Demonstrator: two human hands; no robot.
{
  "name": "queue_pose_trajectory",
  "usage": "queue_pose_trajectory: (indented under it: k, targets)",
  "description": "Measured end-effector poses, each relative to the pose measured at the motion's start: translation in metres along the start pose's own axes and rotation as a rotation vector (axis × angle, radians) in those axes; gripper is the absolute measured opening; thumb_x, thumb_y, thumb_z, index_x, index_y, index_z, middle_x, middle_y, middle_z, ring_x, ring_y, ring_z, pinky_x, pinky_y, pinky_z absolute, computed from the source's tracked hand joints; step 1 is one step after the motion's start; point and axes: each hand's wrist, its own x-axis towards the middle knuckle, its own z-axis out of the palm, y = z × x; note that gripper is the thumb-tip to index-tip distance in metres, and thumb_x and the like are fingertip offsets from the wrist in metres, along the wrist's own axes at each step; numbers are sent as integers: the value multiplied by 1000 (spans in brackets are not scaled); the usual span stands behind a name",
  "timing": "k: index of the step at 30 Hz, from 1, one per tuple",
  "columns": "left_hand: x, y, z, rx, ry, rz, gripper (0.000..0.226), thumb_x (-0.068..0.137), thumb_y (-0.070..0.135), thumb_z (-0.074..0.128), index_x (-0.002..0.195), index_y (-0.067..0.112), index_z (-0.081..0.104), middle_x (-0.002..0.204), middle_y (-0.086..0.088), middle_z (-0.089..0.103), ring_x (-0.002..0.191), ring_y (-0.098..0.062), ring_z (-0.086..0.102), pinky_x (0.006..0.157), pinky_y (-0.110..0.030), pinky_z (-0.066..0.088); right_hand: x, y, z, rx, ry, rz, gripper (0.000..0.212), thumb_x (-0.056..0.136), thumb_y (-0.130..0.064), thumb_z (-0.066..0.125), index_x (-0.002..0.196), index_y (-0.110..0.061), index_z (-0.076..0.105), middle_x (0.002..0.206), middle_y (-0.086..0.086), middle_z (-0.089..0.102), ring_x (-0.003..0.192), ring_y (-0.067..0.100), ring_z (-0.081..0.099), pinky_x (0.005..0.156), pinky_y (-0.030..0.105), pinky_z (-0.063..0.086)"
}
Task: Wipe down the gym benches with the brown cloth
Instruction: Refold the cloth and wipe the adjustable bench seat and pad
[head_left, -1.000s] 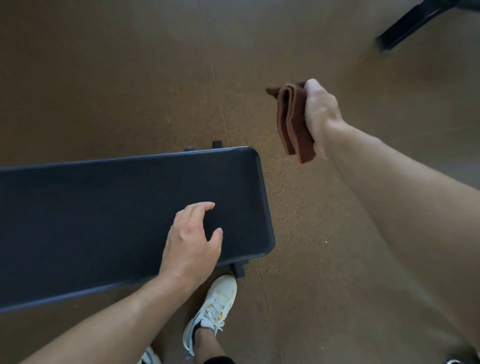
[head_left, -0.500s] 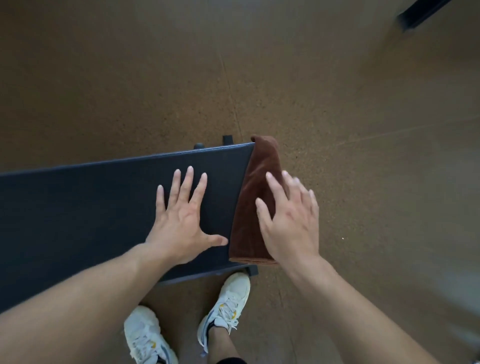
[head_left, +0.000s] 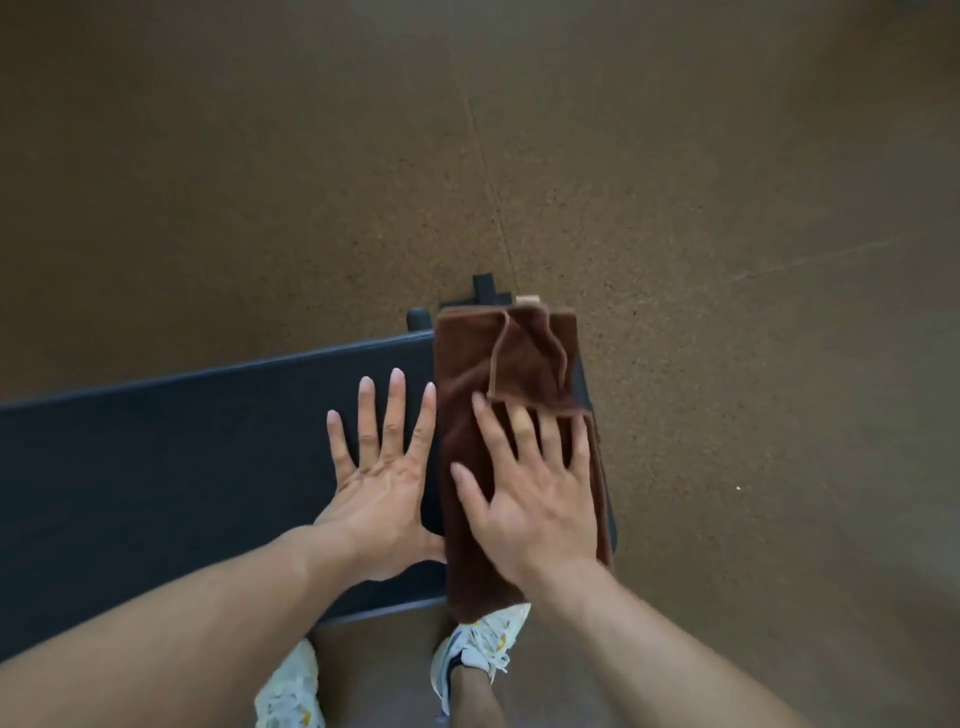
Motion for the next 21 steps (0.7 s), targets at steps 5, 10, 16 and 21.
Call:
queue_pose_trajectory:
  k: [5, 10, 16, 21]
  targets:
    - [0, 2, -1, -28, 0, 21, 165, 52, 75, 81, 138, 27, -51, 138, -5, -65, 125, -30, -62, 109, -62, -31, 101, -12, -24, -25, -36, -6, 68, 102, -62, 23, 164, -35, 22, 174, -3, 18, 162, 24, 2, 130, 54, -5]
    - [-2, -5, 3, -71, 55, 136, 165, 52, 70, 84, 144, 24, -45, 142, -5, -61, 127, -29, -61, 108, -61, -32, 90, -12, -18, -55, 10, 28, 65, 105, -61, 17, 165, -36, 18, 175, -5, 13, 163, 19, -3, 131, 51, -3]
    - [-41, -85, -3, -396, 250, 377, 114, 86, 59, 66, 159, 28, -16, 164, 10, -29, 145, -2, -36, 125, -37, -12, 26, -54, 9, -54, 39, 277, 69, 102, -66, 11, 165, -40, 0, 175, -11, -9, 161, 14, -16, 131, 45, -8]
    - [-114, -222, 23, -538, 555, 256, 72, 100, 39, 55, 160, 23, 18, 168, 14, 5, 151, 6, -11, 126, -29, 2, 9, -152, 34, -49, 37, 353, 69, 102, -63, 14, 166, -37, 2, 176, -9, -6, 161, 15, -16, 131, 47, -8]
